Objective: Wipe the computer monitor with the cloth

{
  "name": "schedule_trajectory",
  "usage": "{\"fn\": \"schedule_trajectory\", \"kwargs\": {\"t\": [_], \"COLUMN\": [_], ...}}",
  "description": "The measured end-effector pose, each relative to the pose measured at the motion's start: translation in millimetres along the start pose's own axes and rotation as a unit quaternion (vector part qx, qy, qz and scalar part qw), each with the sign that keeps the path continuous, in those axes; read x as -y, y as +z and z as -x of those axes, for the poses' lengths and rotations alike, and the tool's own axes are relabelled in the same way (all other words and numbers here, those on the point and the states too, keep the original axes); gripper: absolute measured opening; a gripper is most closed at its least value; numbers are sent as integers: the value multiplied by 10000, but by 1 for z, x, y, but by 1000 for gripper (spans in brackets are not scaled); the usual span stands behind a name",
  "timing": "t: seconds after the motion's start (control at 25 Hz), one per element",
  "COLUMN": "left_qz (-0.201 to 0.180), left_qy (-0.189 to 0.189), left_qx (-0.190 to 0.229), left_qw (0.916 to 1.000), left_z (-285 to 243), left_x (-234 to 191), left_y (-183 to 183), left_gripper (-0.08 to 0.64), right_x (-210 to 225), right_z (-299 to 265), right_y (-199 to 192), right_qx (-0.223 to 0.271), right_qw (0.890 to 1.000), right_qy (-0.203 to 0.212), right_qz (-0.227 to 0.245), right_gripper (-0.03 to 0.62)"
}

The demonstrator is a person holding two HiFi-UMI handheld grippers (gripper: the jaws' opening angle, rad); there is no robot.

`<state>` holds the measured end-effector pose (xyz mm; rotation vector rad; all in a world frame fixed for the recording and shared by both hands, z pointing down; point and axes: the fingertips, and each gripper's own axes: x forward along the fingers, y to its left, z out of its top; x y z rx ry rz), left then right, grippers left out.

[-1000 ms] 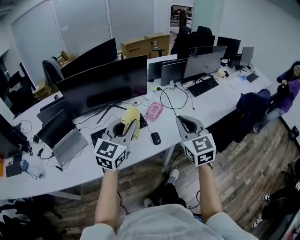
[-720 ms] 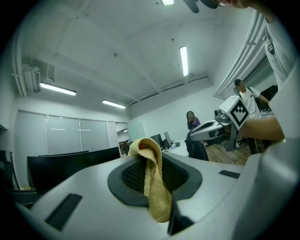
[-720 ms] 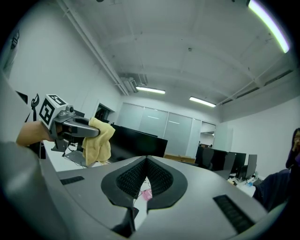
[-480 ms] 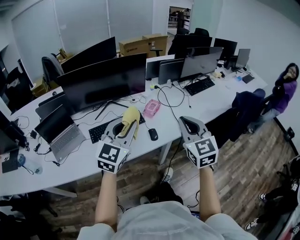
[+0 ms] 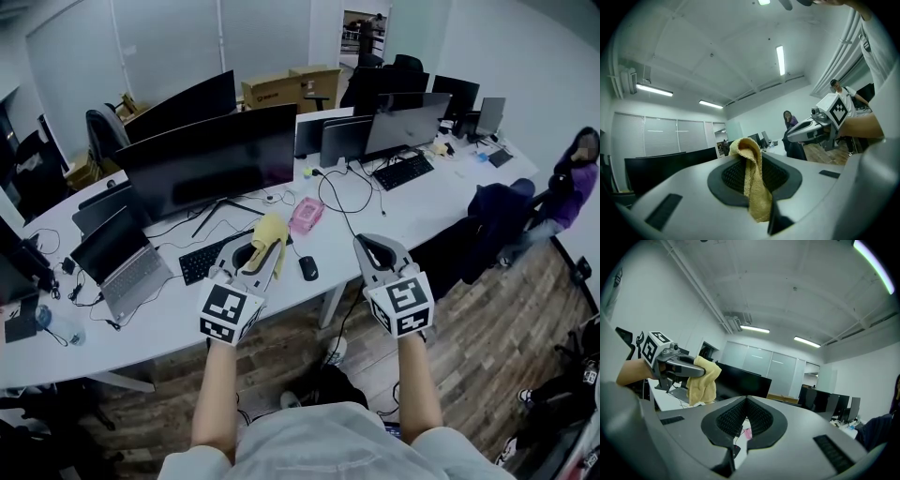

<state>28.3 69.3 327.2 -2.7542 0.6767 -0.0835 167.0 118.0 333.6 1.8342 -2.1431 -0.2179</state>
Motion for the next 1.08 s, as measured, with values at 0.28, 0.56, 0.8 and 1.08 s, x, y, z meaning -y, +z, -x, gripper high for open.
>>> {"fn": "schedule_trajectory", "kwargs": {"t": [0.28, 0.56, 0.8, 1.08], "left_qz": [-46, -33, -125, -92], "left_qy": [39, -60, -67, 32], "left_qx": [-38, -34, -11, -56], "left_qw": [10000, 10000, 9999, 9999], "left_z": [-5, -9, -8, -5], "left_x": [-5, -8, -12, -20], "left_y": [0, -4, -1, -4], "left_gripper": [75, 75, 75, 76], "right_x": [3, 6, 4, 2], "right_z": [-13, -21, -25, -30], "right_y": [-1, 0, 1, 1], "right_qx": [30, 49, 59, 24], "right_qw": [9999, 9999, 9998, 9998], "right_qy": [114, 148, 180, 191], "right_qz": [29, -9, 13, 67], "right_gripper": [28, 26, 27, 26]}}
